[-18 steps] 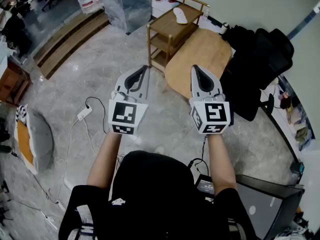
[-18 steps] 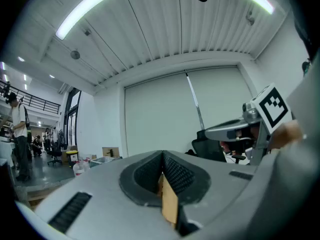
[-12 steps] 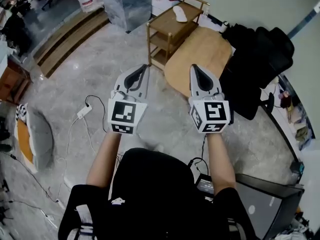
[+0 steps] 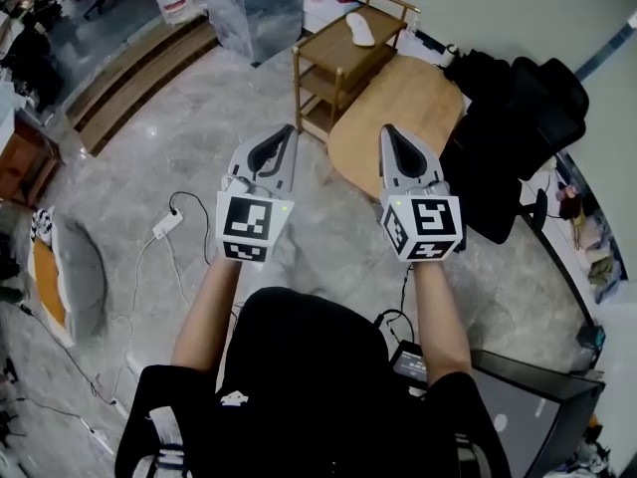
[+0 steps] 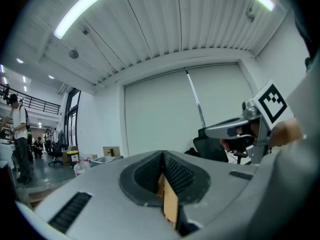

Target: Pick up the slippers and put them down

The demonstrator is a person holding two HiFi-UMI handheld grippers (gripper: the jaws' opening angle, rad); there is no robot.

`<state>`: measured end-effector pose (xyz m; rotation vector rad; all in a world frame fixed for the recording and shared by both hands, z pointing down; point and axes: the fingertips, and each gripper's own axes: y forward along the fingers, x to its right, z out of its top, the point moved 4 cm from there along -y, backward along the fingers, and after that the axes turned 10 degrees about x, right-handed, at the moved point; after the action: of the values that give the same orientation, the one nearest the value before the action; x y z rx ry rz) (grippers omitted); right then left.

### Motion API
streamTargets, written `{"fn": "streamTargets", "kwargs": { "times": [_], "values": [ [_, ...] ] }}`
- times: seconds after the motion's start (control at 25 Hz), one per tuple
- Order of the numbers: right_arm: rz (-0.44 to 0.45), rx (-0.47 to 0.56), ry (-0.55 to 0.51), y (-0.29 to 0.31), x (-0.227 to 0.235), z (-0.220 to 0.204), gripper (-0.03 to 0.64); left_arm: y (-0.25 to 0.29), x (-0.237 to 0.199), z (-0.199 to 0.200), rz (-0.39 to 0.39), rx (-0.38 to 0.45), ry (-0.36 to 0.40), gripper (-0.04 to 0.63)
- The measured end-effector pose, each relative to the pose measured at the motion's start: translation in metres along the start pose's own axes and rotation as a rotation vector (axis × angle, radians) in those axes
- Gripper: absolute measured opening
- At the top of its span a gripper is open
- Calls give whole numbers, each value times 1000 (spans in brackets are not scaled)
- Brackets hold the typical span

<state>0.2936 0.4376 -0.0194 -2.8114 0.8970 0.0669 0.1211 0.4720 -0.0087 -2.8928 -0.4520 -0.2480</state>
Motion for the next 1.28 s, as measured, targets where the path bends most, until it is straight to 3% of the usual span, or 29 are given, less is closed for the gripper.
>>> {"fn": "streamTargets", "kwargs": {
  "times": [0.56, 0.84, 1.16, 1.28],
  "values": [
    [9, -29, -37, 128, 25, -35, -12, 102, -82, -45, -8, -7, -45, 3],
    [-2, -67, -30, 222, 38, -56, -12, 170, -143, -76, -35, -42, -59, 3],
    [-21, -120, -36, 331, 44, -84, -12, 235, -225, -111, -39, -92, -178, 3],
    [-22, -144, -41, 366, 42, -98, -12, 254, -255, -127, -41, -80, -160, 3]
  ]
}}
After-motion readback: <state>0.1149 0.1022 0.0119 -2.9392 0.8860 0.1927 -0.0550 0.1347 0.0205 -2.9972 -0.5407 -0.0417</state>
